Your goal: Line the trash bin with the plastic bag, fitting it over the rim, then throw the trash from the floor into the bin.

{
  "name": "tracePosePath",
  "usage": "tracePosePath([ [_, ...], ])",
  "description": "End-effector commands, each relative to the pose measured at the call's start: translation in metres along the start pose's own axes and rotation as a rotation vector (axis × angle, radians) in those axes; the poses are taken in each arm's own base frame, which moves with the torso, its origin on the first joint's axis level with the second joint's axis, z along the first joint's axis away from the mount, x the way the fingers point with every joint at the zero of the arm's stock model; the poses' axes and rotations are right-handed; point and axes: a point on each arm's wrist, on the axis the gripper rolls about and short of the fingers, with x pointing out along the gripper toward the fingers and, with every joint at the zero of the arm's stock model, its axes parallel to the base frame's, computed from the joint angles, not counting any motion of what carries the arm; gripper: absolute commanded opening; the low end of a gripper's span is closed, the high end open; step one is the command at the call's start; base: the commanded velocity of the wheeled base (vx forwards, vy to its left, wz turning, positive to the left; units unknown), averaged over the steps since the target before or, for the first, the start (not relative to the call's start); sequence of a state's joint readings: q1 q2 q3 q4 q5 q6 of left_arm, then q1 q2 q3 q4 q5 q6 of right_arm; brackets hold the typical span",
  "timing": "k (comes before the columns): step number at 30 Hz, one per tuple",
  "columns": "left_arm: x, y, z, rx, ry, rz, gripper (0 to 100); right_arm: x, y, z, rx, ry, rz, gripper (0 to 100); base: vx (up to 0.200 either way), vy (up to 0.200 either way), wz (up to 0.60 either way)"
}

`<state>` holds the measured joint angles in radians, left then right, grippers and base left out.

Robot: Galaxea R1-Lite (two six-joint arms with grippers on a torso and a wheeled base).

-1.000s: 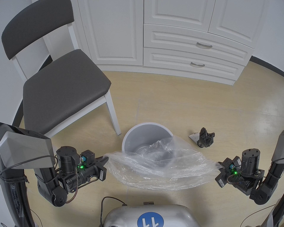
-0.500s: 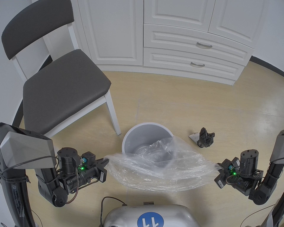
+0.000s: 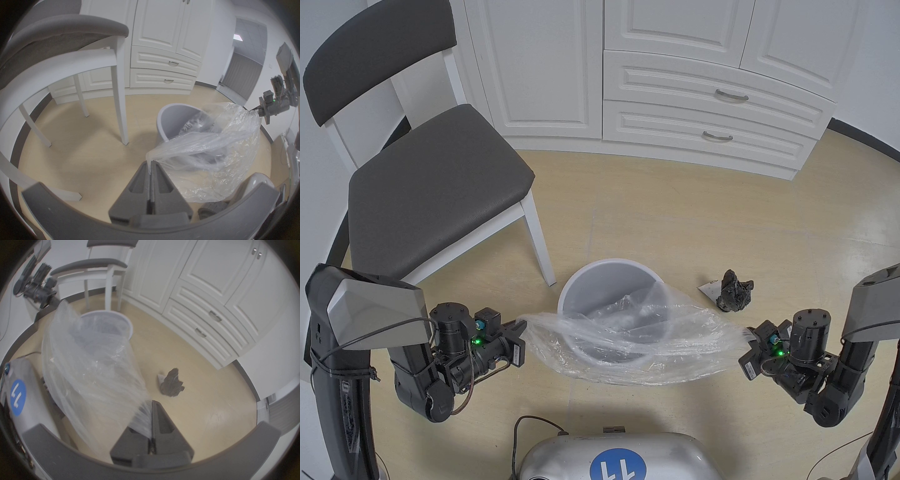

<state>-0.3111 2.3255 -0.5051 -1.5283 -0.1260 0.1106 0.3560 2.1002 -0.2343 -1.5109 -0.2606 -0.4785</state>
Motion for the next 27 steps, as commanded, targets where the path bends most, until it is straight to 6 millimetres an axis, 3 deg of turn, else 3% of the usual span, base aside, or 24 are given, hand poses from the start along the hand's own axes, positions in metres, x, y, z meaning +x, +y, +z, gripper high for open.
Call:
tracePosePath([
  [1,0.016,0.001,0.002,-0.046,-0.037,0.042,0,0.025,0.017,-0.018,0.005,0.049,0.000,0,0.000,0.000,0.00],
  [10,0.024,-0.009,0.005,-0.075,-0.054,0.059,0,0.032,0.023,-0.021,0.008,0.053,0.007,0,0.000,0.000,0.00],
  [24,0.027,-0.009,0.006,-0.075,-0.063,0.059,0,0.037,0.024,-0.019,0.011,0.043,0.002,0,0.000,0.000,0.00],
  [25,0.027,-0.009,0.005,-0.075,-0.062,0.059,0,0.037,0.024,-0.019,0.011,0.043,0.002,100,0.000,0.000,0.00],
  [27,0.026,-0.009,0.007,-0.075,-0.066,0.059,0,0.033,0.022,-0.019,0.009,0.044,0.004,100,0.000,0.000,0.00],
])
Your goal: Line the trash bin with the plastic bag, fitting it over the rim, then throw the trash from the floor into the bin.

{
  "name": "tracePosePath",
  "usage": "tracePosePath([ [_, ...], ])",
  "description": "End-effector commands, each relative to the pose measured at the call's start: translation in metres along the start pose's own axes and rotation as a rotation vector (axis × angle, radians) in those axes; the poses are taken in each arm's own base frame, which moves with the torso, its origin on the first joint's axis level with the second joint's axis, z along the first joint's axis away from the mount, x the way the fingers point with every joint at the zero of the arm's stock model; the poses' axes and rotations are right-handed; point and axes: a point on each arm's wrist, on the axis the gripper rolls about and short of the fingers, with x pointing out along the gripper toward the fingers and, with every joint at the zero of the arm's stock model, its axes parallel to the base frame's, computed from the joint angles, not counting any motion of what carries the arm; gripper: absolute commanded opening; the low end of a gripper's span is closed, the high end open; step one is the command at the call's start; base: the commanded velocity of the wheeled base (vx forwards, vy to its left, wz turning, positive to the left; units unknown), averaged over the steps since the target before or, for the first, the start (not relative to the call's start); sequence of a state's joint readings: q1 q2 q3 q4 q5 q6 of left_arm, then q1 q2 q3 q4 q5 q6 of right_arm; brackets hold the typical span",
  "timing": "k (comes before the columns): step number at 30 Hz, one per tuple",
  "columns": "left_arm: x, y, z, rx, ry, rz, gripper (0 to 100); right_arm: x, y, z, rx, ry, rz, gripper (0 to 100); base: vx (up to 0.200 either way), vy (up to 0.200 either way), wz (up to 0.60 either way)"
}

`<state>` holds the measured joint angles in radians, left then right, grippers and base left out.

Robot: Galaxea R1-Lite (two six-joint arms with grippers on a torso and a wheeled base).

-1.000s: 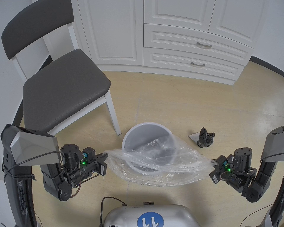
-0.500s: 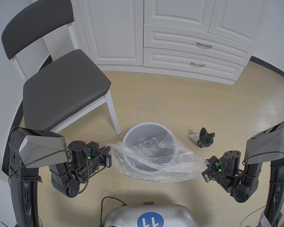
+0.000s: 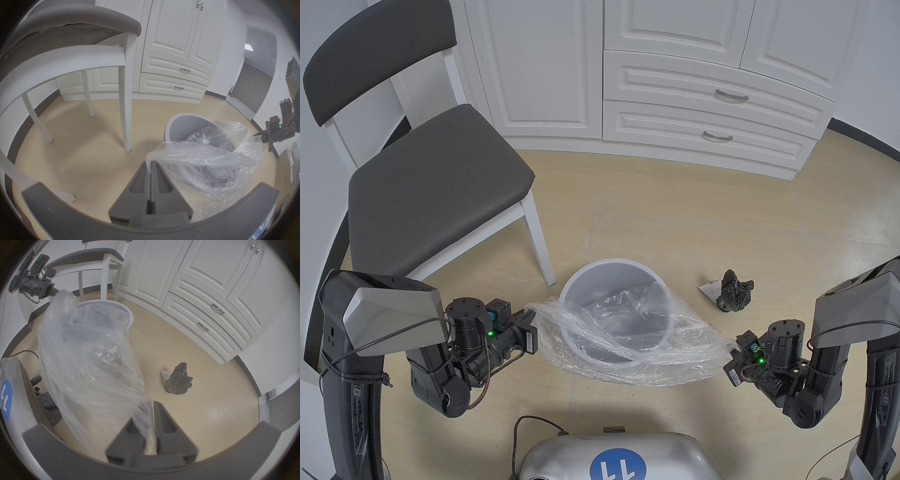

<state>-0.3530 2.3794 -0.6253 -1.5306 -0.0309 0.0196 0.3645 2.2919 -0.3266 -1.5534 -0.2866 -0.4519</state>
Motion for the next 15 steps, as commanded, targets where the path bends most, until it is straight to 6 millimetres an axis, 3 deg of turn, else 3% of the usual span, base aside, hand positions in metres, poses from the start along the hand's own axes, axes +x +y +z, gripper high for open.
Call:
tracePosePath([
  [1,-0.001,0.000,0.001,0.000,-0.003,0.000,0,-0.006,-0.003,0.002,0.002,-0.013,-0.005,100,0.000,0.000,0.00],
  [15,-0.004,0.000,0.003,0.004,-0.004,0.002,0,-0.038,-0.015,0.010,0.001,-0.056,0.031,100,0.000,0.000,0.00],
])
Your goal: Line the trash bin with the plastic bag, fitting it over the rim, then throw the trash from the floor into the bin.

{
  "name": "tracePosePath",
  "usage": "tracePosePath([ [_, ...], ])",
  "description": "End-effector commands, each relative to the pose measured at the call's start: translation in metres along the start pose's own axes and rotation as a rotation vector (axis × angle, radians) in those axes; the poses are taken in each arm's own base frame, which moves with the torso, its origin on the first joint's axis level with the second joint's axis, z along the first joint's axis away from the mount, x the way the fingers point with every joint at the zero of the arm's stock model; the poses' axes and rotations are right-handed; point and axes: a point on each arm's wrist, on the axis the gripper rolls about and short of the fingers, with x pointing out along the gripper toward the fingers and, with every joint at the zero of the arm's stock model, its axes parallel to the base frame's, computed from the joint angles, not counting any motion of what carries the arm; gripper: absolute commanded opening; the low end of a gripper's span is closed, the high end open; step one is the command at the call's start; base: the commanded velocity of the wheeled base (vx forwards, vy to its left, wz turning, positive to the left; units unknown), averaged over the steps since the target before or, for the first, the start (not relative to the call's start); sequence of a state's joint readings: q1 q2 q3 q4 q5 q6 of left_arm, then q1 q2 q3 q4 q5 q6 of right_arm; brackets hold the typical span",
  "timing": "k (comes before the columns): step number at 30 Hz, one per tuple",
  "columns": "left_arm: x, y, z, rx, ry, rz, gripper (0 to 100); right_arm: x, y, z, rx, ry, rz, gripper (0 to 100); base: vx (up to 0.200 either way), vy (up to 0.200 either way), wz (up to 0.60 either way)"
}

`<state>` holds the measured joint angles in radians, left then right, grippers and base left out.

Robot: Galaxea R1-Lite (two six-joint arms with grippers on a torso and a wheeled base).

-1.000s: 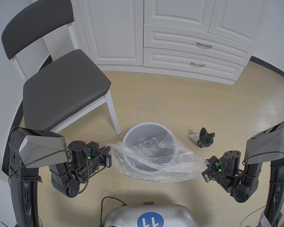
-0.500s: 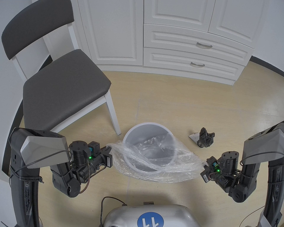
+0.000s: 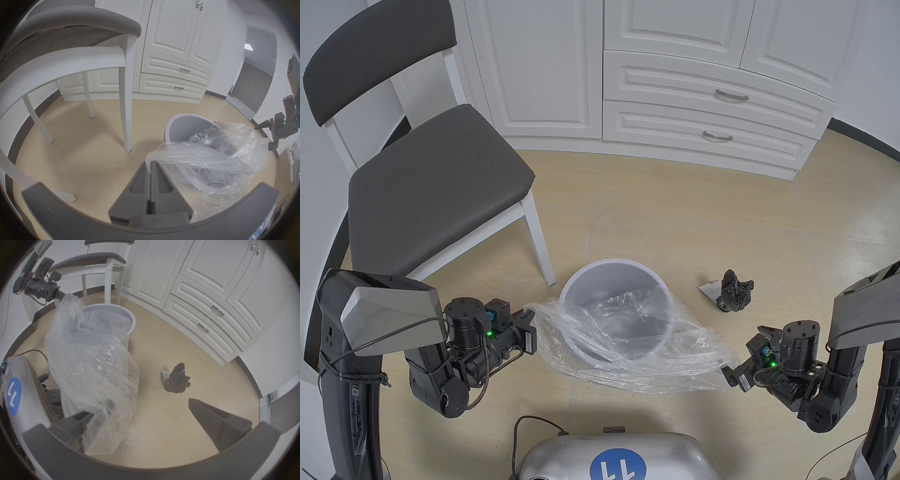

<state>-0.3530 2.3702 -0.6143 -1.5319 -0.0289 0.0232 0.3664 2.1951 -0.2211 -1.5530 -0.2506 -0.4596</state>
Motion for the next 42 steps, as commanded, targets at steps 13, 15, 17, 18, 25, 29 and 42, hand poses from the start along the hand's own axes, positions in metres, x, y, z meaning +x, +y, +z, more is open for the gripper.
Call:
tracePosePath([
  [13,-0.002,0.001,0.001,0.007,0.001,0.001,0,-0.052,-0.036,0.036,0.106,-0.279,0.156,100,0.000,0.000,0.00],
  [15,-0.002,0.001,0.001,0.006,0.000,0.001,0,-0.055,-0.038,0.040,0.154,-0.288,0.211,100,0.000,0.000,0.00],
  [17,-0.002,0.001,0.001,0.007,0.001,0.001,0,-0.061,-0.041,0.047,0.209,-0.299,0.276,100,0.000,0.000,0.00],
  [18,-0.002,0.001,0.001,0.007,0.001,0.001,0,-0.064,-0.044,0.050,0.229,-0.302,0.295,100,0.000,0.000,0.00],
  [25,-0.005,0.000,0.002,0.009,0.003,0.000,0,-0.085,-0.062,0.068,0.304,-0.279,0.307,100,0.000,0.000,0.00],
  [29,-0.006,0.000,0.004,0.009,0.000,0.000,0,-0.094,-0.077,0.072,0.321,-0.270,0.264,100,0.000,0.000,0.00],
  [42,-0.010,-0.001,0.013,0.007,-0.023,-0.002,0,-0.106,-0.074,0.073,0.290,-0.169,0.139,100,0.000,0.000,0.00],
])
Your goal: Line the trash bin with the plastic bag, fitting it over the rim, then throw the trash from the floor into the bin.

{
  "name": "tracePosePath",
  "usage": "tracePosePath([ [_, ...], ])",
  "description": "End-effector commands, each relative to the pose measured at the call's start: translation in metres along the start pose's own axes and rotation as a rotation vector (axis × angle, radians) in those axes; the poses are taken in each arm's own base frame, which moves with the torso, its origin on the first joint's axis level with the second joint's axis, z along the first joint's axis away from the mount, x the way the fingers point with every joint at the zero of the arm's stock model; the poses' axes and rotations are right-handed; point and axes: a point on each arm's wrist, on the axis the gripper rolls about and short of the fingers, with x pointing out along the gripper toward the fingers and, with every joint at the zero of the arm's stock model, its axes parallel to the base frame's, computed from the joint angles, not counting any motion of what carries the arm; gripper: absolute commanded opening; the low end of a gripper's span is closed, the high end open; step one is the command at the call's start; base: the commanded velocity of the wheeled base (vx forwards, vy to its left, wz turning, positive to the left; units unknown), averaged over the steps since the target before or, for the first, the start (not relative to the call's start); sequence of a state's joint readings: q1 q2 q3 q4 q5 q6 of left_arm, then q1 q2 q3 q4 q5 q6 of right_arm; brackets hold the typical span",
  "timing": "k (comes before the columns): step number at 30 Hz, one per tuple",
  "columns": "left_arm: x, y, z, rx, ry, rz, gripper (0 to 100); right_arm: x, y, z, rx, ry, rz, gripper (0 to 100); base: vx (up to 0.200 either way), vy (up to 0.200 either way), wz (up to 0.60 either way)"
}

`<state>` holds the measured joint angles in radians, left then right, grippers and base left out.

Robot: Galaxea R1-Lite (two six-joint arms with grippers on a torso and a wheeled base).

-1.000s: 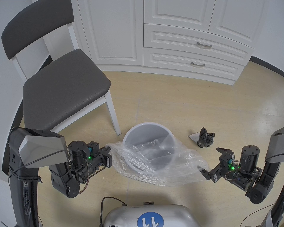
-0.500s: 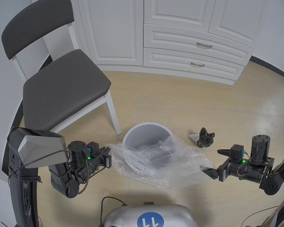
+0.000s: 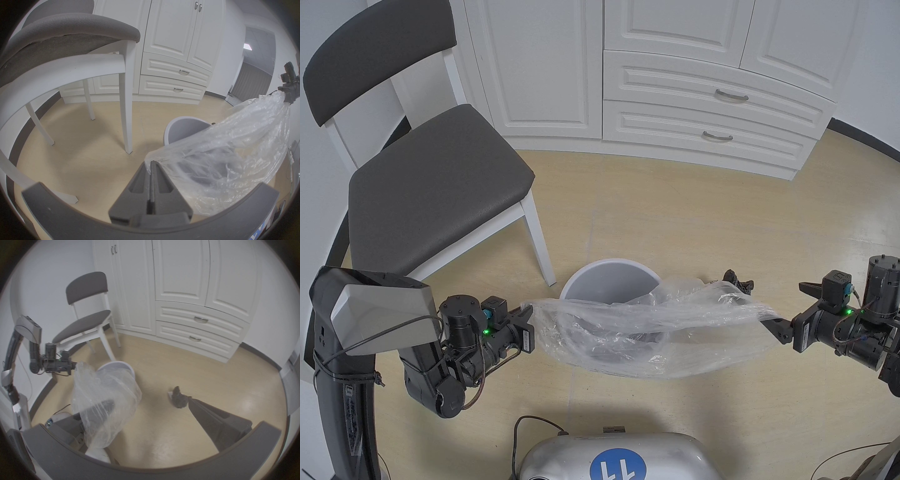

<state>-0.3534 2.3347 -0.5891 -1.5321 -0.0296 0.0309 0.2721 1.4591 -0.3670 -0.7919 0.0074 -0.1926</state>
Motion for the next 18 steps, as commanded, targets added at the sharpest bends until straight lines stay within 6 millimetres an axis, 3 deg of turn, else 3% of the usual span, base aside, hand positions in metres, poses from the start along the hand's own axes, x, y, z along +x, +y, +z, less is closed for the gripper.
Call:
tracePosePath([
  [1,-0.003,0.000,0.006,-0.001,-0.016,-0.002,0,0.000,0.010,-0.004,-0.034,0.024,0.032,100,0.000,0.000,0.00],
  [11,-0.013,-0.008,0.011,0.000,-0.010,-0.026,0,0.024,0.027,-0.028,-0.087,0.161,0.099,100,0.000,0.000,0.00],
  [18,0.002,-0.015,-0.004,-0.001,0.011,-0.041,0,0.060,0.029,-0.044,-0.083,0.231,0.076,100,0.000,0.000,0.00],
])
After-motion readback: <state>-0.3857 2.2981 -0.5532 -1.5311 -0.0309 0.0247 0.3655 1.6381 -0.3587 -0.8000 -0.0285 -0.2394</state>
